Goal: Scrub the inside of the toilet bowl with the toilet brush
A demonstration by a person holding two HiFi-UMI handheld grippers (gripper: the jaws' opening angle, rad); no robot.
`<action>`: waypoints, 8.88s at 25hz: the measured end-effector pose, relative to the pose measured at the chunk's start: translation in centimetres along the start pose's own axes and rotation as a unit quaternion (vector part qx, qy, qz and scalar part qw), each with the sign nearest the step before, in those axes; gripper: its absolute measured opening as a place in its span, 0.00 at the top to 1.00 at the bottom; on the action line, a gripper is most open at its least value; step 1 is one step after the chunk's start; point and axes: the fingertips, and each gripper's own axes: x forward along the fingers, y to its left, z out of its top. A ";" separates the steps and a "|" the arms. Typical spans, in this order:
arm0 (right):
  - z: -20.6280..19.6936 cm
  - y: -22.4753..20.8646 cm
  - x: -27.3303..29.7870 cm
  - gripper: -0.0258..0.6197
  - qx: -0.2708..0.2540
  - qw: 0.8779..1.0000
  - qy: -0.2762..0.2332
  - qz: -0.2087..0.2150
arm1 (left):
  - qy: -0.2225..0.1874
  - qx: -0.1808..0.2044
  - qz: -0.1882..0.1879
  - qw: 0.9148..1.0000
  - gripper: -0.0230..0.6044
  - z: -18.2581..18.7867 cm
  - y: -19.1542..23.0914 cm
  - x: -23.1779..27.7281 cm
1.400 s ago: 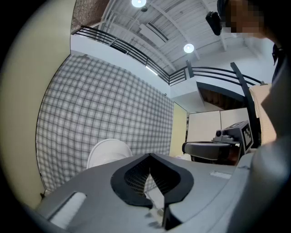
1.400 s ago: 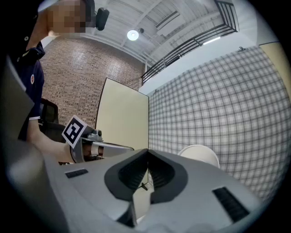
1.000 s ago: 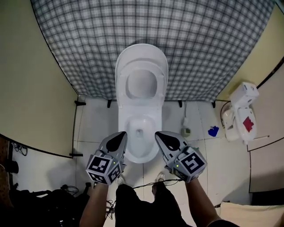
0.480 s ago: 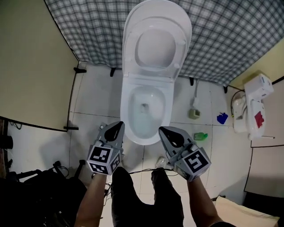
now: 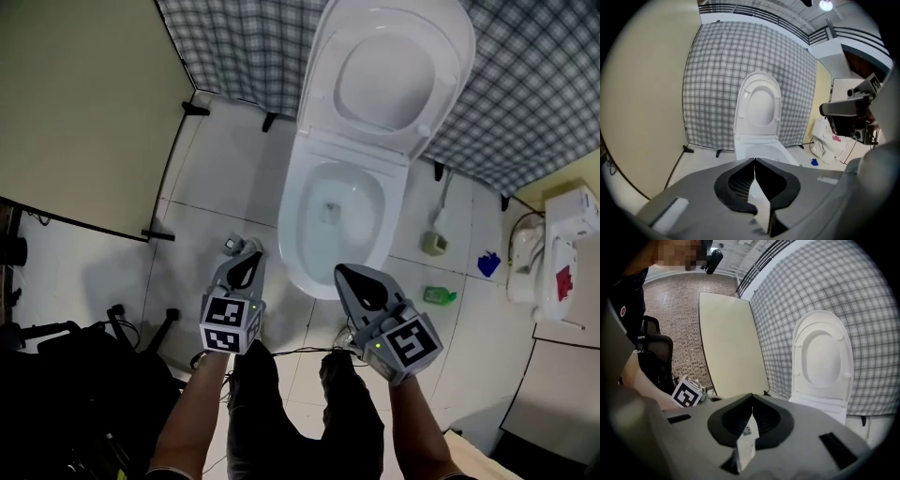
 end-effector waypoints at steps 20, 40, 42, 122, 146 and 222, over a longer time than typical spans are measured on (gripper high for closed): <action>-7.3 0.8 8.6 0.96 0.054 0.997 0.025 0.046 | 0.216 0.057 0.029 0.974 0.51 -17.8 14.0 10.9; -10.5 -0.6 9.7 0.96 0.080 0.996 0.041 0.029 | 0.357 0.126 0.000 0.926 0.67 -25.3 15.8 15.8; -10.1 -0.5 9.6 0.96 0.081 0.996 0.037 0.030 | 0.367 0.118 0.002 0.923 0.67 -25.4 16.0 15.4; 0.8 -14.2 -9.9 0.96 0.102 0.986 -0.044 -0.125 | 0.096 0.117 -0.136 0.979 0.67 1.9 -15.8 22.6; 1.9 -12.9 -8.2 0.96 0.116 0.985 -0.045 -0.120 | 0.213 0.234 -0.285 0.905 0.67 -3.8 -16.9 11.0; -1.9 -20.6 -8.2 0.96 0.128 0.984 -0.018 -0.122 | 0.149 0.151 -0.074 0.975 0.68 1.7 -13.9 23.2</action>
